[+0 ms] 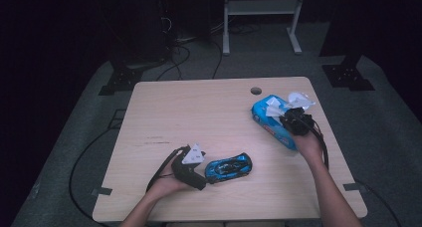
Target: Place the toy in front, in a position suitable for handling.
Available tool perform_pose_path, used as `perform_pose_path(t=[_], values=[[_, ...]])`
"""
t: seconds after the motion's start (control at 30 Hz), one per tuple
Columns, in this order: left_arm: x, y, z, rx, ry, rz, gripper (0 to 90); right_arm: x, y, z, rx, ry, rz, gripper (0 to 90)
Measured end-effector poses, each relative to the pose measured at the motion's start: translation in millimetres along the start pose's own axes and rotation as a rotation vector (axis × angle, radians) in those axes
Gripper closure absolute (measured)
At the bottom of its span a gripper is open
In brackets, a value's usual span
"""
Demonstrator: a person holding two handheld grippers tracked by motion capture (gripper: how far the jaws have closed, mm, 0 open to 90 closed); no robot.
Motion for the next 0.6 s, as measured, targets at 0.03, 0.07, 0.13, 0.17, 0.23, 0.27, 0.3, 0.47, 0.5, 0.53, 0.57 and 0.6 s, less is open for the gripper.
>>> perform_pose_path(t=[0.03, 0.07, 0.13, 0.17, 0.23, 0.27, 0.3, 0.47, 0.5, 0.53, 0.57, 0.6], values=[[0.0, 0.1, -0.1, 0.000, 0.002, -0.003, 11.4, 4.9, 2.1, 3.8, 0.003, 0.018, 0.001, 87.0], [-0.5, 0.2, 0.4, 0.004, 0.009, -0.006, 11.4, 9.4, 3.3, 6.9, 0.001, 0.033, 0.003, 87.2], [-1.0, 0.1, 1.2, 0.007, 0.019, 0.000, 11.2, 22.0, 6.4, 14.8, 0.001, 0.066, 0.013, 87.3], [-1.9, -0.8, 1.6, 0.001, 0.016, 0.007, 11.2, 30.4, 8.8, 20.1, 0.001, 0.090, 0.016, 87.6], [-3.3, -0.7, 2.1, -0.008, 0.014, 0.020, 11.1, 45.6, 12.3, 28.5, 0.003, 0.130, 0.021, 87.6], [-3.6, -0.2, 2.3, -0.016, 0.011, 0.023, 11.1, 52.0, 12.6, 31.1, 0.001, 0.145, 0.028, 87.6], [-4.3, 1.1, 2.9, -0.016, 0.017, 0.022, 11.1, 60.7, 12.3, 34.4, 0.002, 0.169, 0.040, 87.6], [-4.2, 2.9, 3.3, -0.027, 0.021, 0.025, 11.1, 118.8, -2.6, 42.4, 0.004, 0.297, 0.160, 87.5], [-4.3, 2.6, 3.0, -0.020, 0.031, 0.032, 11.1, 129.4, -8.0, 40.9, 0.011, 0.312, 0.182, 87.4], [-4.2, 2.6, 2.8, -0.018, 0.031, 0.033, 11.1, 138.3, -14.3, 38.1, 0.023, 0.320, 0.207, 87.4], [-4.0, 2.1, 2.7, -0.024, 0.030, 0.038, 11.1, 144.2, -19.7, 35.0, 0.031, 0.319, 0.227, 87.4], [-4.1, 2.1, 2.6, -0.026, 0.029, 0.040, 11.2, 151.7, -27.1, 30.8, 0.043, 0.324, 0.256, 87.4]])
Point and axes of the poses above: each handheld gripper's, and its own axes: x roughly backward along the jaws, z roughly out of its top, y roughly to its right, the point moved 8 cm from there along -x, roughly forward along the jaws, and after that the axes turned 14 degrees about -z, right-handed, at the moved point
